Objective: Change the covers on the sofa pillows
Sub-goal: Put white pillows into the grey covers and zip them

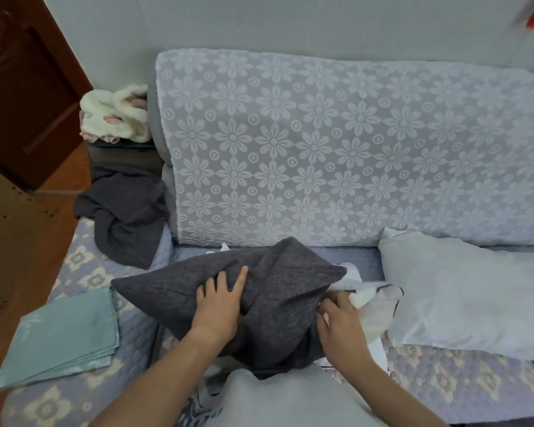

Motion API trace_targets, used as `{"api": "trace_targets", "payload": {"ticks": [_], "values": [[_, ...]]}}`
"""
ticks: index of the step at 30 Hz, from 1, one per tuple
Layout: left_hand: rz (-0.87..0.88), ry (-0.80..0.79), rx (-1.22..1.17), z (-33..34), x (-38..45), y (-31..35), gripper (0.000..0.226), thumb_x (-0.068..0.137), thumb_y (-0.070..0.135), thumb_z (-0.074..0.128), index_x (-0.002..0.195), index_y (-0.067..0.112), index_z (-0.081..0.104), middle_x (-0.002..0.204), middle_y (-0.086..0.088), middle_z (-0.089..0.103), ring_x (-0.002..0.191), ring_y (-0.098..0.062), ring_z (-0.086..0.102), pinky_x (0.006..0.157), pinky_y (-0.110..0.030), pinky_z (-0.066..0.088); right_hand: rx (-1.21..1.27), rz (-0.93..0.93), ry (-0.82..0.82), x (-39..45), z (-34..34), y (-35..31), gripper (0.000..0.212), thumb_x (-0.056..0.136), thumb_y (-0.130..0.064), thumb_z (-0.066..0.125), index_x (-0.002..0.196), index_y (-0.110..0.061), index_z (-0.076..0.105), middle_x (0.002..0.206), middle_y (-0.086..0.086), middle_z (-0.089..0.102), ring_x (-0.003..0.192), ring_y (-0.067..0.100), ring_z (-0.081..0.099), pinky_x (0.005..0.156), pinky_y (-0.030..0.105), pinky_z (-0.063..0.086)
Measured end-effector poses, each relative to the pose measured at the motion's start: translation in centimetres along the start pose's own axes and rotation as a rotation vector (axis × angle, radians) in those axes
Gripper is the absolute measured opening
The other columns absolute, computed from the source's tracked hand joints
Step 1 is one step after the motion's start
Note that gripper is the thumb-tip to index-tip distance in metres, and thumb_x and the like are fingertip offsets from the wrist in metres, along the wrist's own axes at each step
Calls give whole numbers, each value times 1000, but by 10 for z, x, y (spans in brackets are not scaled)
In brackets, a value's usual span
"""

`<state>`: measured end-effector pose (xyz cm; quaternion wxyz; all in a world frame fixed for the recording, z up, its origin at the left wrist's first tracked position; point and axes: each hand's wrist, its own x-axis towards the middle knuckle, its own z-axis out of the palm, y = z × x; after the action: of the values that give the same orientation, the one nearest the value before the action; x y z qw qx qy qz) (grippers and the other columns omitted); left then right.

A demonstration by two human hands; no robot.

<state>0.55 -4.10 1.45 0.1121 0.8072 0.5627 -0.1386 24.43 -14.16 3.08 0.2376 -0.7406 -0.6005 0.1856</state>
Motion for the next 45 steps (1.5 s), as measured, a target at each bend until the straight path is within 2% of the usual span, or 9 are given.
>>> {"api": "trace_targets", "payload": {"ticks": [4,8,15,20,25,30,33,39,45], "values": [[184,61,-11,-17,-12,23,104,81,46,60,156,43,-13,167,-12,-15,152,-47,-10,114,-73,-3,13,16,-12,25,0,13,8,81,-8,74,87,-6,69,128,13,49,116,27,42,102,36,39],[436,280,42,-19,-14,39,72,71,28,64,142,27,49,156,-18,35,145,-42,31,116,-63,26,13,-26,-27,33,-1,11,8,79,-10,78,78,-6,71,114,12,52,111,25,40,97,39,43],[487,322,-234,-1,-11,37,33,82,15,49,107,29,66,138,-9,50,134,-38,41,110,-63,35,324,281,-13,37,-23,-13,18,97,-6,50,101,-11,66,103,0,61,99,19,57,74,23,42],[726,530,-272,5,-34,54,17,85,13,62,98,24,66,138,-5,56,139,-29,44,118,-53,27,811,524,11,56,-43,-29,20,98,-10,50,104,-18,67,92,-7,73,84,4,65,67,20,49],[568,319,-79,15,-32,49,28,85,25,59,112,33,61,132,7,55,139,-26,41,120,-54,20,529,378,-143,66,-36,-21,16,92,-16,60,77,-11,65,96,-6,67,91,6,62,78,26,48],[472,482,-383,-9,-14,29,38,83,5,58,119,11,65,134,-10,54,128,-31,50,109,-44,43,324,377,-70,64,-25,-13,10,93,-16,61,84,-12,62,103,-5,66,96,13,62,82,28,45],[214,394,-214,-17,2,8,55,84,34,75,133,18,57,139,-8,52,135,-30,45,117,-51,34,230,334,-76,66,-24,-15,8,93,-24,64,97,-16,64,92,-6,65,89,14,62,78,27,47],[236,81,59,-21,9,-2,94,77,80,28,153,24,34,139,-1,50,124,-26,50,102,-46,39,157,359,-252,57,-22,-19,6,88,-24,67,90,-21,62,81,-7,63,80,16,61,69,25,46],[270,29,217,-5,-11,29,52,95,40,44,143,20,45,139,-10,47,123,-32,42,98,-45,36,-54,425,-307,45,-4,-40,24,87,-47,58,88,-23,62,90,-1,70,91,23,65,79,33,49]]}}
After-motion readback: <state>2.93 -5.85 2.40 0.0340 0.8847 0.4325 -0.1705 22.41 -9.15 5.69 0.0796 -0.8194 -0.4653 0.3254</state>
